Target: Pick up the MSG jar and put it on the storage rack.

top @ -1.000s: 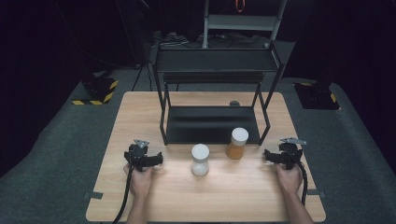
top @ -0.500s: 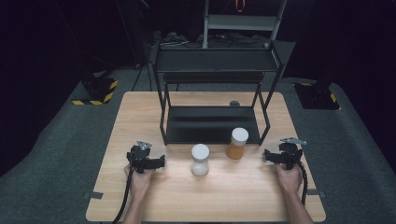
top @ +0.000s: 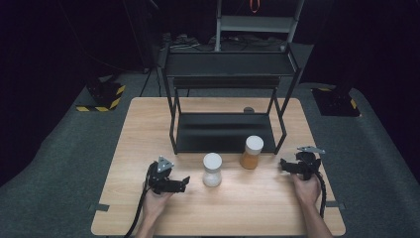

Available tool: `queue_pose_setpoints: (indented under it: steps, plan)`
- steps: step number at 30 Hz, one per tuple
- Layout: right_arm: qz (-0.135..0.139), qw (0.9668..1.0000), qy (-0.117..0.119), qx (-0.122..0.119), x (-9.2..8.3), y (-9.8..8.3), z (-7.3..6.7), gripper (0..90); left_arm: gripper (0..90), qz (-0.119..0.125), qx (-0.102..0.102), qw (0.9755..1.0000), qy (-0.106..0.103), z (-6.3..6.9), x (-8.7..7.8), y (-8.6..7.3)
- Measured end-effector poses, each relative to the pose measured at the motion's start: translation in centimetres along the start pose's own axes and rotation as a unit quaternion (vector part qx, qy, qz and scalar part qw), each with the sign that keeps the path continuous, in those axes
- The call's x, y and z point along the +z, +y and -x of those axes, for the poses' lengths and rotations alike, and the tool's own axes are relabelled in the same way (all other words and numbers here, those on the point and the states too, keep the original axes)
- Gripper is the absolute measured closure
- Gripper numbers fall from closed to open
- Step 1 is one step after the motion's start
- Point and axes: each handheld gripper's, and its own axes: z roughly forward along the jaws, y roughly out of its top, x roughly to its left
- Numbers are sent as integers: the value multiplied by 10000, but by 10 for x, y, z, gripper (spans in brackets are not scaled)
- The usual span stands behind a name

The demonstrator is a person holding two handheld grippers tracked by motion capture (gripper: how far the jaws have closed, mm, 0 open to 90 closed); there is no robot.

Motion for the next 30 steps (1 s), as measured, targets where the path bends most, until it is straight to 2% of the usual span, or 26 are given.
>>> queue_pose_setpoints:
  steps: [3,4,7,13,20,30]
  plan:
    - [1,10000,0,-1,0,0,0,25,10,22,88,9999,-105,4,0,0]
    - [2,10000,0,-1,0,0,0,25,11,44,168,9996,-209,8,0,0]
    - [1,10000,0,-2,0,0,0,25,12,98,270,9990,-351,15,2,1]
    - [1,10000,-1,-1,0,0,0,25,17,196,441,9975,-514,29,9,7]
    - [1,10000,-1,-1,0,0,0,25,26,273,534,9964,-592,42,19,16]
    - [1,10000,0,-1,0,0,0,25,70,362,661,9958,-522,61,36,29]
